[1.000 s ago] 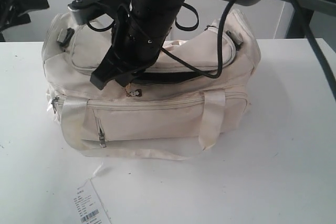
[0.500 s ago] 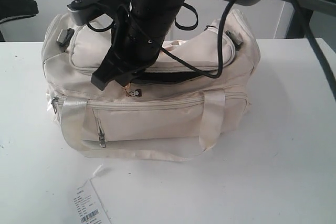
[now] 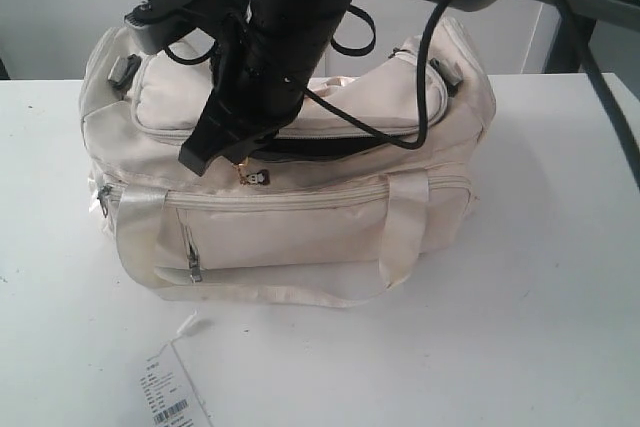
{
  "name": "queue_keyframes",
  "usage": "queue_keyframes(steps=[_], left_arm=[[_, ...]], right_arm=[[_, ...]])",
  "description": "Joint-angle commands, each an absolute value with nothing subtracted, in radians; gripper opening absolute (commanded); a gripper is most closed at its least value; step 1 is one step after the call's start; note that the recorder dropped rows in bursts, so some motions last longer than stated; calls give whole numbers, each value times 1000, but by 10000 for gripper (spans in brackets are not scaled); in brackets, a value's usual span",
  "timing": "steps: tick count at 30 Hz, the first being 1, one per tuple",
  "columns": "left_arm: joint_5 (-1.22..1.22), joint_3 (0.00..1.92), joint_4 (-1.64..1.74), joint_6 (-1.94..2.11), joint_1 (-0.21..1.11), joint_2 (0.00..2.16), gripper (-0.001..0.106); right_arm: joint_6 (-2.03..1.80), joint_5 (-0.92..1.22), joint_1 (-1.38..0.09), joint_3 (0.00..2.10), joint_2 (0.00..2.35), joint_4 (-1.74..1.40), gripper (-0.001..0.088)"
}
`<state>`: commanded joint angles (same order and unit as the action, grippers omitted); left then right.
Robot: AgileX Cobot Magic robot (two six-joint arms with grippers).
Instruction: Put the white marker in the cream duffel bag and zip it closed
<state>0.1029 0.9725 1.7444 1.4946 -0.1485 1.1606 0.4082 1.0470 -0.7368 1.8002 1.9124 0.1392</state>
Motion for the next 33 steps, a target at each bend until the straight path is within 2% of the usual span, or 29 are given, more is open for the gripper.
queue_keyframes(steps=[2, 5, 9, 12, 16, 18, 20, 23, 26, 31, 33], left_arm=[[178, 923, 1744, 1477, -148, 1179, 0], [157, 845, 1353, 1391, -148, 1174, 0], [147, 768, 796, 792, -112, 1177, 0], [208, 765, 763, 397, -102, 1190, 0], [327, 781, 702, 567, -102, 1186, 0], [475, 794, 439, 523, -90, 1186, 0], [614, 794, 86, 191, -85, 1186, 0], [664, 792, -410, -289, -85, 1186, 0], [710, 794, -752, -580, -85, 1171, 0], [676, 785, -716, -516, -103, 1116, 2], [658, 771, -759, -492, -105, 1097, 56]], right_arm=[[408, 1047, -737, 1800, 1912, 139, 0], [423, 1059, -737, 1800, 1912, 139, 0], [444, 1059, -737, 1800, 1912, 138, 0], [445, 1054, -737, 1800, 1912, 138, 0], [449, 1049, -737, 1800, 1912, 140, 0], [448, 1049, -737, 1800, 1912, 138, 0], [448, 1049, -737, 1800, 1912, 138, 0], [448, 1049, -737, 1800, 1912, 138, 0], [448, 1064, -737, 1800, 1912, 138, 0], [448, 1125, -737, 1800, 1912, 129, 0], [448, 1135, -737, 1800, 1912, 129, 0]])
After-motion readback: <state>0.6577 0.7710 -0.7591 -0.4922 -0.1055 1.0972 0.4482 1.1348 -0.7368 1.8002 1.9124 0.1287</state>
